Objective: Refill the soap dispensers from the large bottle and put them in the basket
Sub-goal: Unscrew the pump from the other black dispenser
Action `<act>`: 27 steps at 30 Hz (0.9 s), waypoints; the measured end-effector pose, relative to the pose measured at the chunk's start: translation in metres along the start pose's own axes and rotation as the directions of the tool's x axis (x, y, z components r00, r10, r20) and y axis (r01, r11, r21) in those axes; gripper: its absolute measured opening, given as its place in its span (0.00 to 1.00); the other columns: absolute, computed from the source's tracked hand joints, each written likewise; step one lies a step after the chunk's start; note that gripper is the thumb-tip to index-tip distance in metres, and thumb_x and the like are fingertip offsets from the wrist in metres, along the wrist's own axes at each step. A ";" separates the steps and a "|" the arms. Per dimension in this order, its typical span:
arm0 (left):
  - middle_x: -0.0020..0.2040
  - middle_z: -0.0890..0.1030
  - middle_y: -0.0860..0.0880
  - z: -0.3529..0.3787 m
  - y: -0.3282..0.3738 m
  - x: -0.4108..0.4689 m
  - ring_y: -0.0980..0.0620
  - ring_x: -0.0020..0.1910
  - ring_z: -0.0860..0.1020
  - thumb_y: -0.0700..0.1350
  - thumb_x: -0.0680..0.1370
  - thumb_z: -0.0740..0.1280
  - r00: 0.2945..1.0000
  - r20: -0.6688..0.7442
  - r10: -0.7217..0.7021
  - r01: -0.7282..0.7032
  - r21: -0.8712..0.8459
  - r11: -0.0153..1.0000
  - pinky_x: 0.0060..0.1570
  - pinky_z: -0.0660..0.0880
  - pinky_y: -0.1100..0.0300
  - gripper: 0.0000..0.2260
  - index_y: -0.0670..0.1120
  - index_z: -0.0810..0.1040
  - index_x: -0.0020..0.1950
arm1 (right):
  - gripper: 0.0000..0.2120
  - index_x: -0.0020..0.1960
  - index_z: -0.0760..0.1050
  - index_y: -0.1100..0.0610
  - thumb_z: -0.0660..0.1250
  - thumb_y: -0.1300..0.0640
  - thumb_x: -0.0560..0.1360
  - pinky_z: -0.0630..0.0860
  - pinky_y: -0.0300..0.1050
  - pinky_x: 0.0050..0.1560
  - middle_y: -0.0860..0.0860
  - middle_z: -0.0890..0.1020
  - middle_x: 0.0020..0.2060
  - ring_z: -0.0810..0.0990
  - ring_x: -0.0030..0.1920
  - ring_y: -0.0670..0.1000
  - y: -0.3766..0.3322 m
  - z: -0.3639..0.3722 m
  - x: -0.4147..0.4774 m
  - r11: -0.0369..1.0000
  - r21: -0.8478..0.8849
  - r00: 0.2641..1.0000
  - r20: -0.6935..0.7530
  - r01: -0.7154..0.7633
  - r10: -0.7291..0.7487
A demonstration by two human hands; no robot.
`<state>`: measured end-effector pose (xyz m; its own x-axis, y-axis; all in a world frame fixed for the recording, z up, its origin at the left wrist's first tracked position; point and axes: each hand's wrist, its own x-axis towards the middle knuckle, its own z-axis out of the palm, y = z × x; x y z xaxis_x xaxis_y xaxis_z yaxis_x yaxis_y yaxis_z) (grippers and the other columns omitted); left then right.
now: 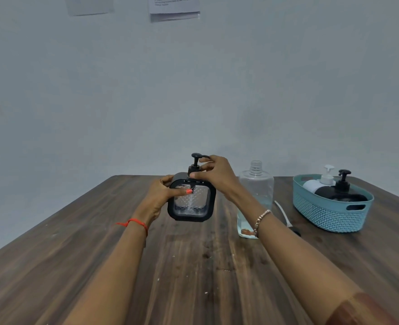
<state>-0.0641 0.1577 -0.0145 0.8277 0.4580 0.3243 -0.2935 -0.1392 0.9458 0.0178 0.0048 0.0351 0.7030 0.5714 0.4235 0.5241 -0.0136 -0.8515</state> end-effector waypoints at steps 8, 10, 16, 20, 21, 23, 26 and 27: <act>0.44 0.84 0.47 0.002 0.000 -0.005 0.54 0.39 0.83 0.34 0.62 0.77 0.998 -0.061 0.005 -0.005 -0.007 1.000 0.36 0.78 0.65 0.20 0.42 0.80 0.52 | 0.29 0.58 0.70 0.55 0.78 0.50 0.62 0.75 0.39 0.43 0.46 0.78 0.42 0.77 0.42 0.43 -0.003 0.009 -0.005 1.000 -0.002 0.999 -0.039 -0.025 0.025; 0.42 0.85 0.48 0.001 -0.001 -0.007 0.54 0.39 0.83 0.34 0.62 0.77 0.998 -0.070 -0.002 0.001 -0.015 1.000 0.36 0.78 0.65 0.19 0.43 0.81 0.50 | 0.29 0.59 0.70 0.55 0.78 0.53 0.63 0.75 0.39 0.42 0.47 0.78 0.40 0.78 0.40 0.44 -0.004 0.010 -0.005 1.000 0.015 0.997 -0.071 -0.025 0.026; 0.39 0.85 0.51 -0.001 0.001 -0.013 0.55 0.38 0.83 0.34 0.60 0.78 0.997 -0.075 0.001 -0.003 -0.028 1.000 0.35 0.78 0.66 0.18 0.44 0.81 0.47 | 0.22 0.59 0.69 0.57 0.72 0.60 0.69 0.78 0.47 0.52 0.55 0.82 0.50 0.81 0.47 0.52 -0.012 0.010 -0.004 0.986 0.147 0.996 0.046 -0.084 0.078; 0.42 0.85 0.49 0.002 0.003 -0.015 0.54 0.39 0.83 0.35 0.60 0.78 0.998 -0.065 0.001 -0.002 -0.020 1.000 0.36 0.78 0.65 0.20 0.43 0.80 0.50 | 0.28 0.57 0.72 0.58 0.78 0.50 0.63 0.75 0.47 0.52 0.50 0.80 0.45 0.80 0.48 0.52 -0.015 0.020 -0.009 0.995 -0.094 0.996 -0.083 -0.030 0.022; 0.42 0.85 0.49 0.003 0.003 -0.016 0.54 0.39 0.83 0.34 0.61 0.78 0.997 -0.072 -0.001 -0.001 -0.019 1.000 0.36 0.78 0.65 0.19 0.43 0.80 0.50 | 0.26 0.57 0.73 0.60 0.78 0.54 0.63 0.77 0.47 0.51 0.53 0.82 0.45 0.81 0.46 0.52 -0.015 0.020 -0.009 0.999 -0.040 0.995 -0.099 -0.029 0.025; 0.42 0.85 0.49 0.001 0.003 -0.017 0.53 0.40 0.83 0.34 0.61 0.78 0.996 -0.087 -0.003 0.000 -0.028 1.000 0.37 0.78 0.64 0.18 0.44 0.81 0.49 | 0.23 0.58 0.74 0.64 0.75 0.65 0.65 0.79 0.42 0.45 0.55 0.83 0.43 0.83 0.40 0.51 -0.020 0.016 -0.009 0.976 0.205 0.996 -0.036 -0.075 0.085; 0.44 0.85 0.47 -0.003 0.001 -0.019 0.51 0.42 0.83 0.34 0.61 0.78 0.995 -0.095 -0.011 0.009 -0.016 1.000 0.39 0.78 0.63 0.20 0.42 0.81 0.51 | 0.18 0.57 0.74 0.64 0.71 0.70 0.68 0.74 0.41 0.44 0.57 0.83 0.48 0.82 0.45 0.50 -0.024 0.007 -0.007 0.905 0.397 0.988 0.038 -0.151 0.148; 0.44 0.85 0.47 -0.005 0.000 -0.020 0.51 0.42 0.83 0.34 0.61 0.78 0.995 -0.099 -0.017 0.016 -0.010 1.000 0.39 0.79 0.63 0.20 0.42 0.81 0.51 | 0.18 0.57 0.75 0.64 0.71 0.69 0.68 0.70 0.42 0.46 0.58 0.83 0.51 0.81 0.49 0.51 -0.025 0.005 -0.006 0.906 0.399 0.989 0.005 -0.141 0.151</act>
<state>-0.0825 0.1528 -0.0210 0.7810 0.5453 0.3043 -0.2847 -0.1227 0.9507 -0.0016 0.0064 0.0520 0.7715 0.5672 0.2884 0.1844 0.2344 -0.9545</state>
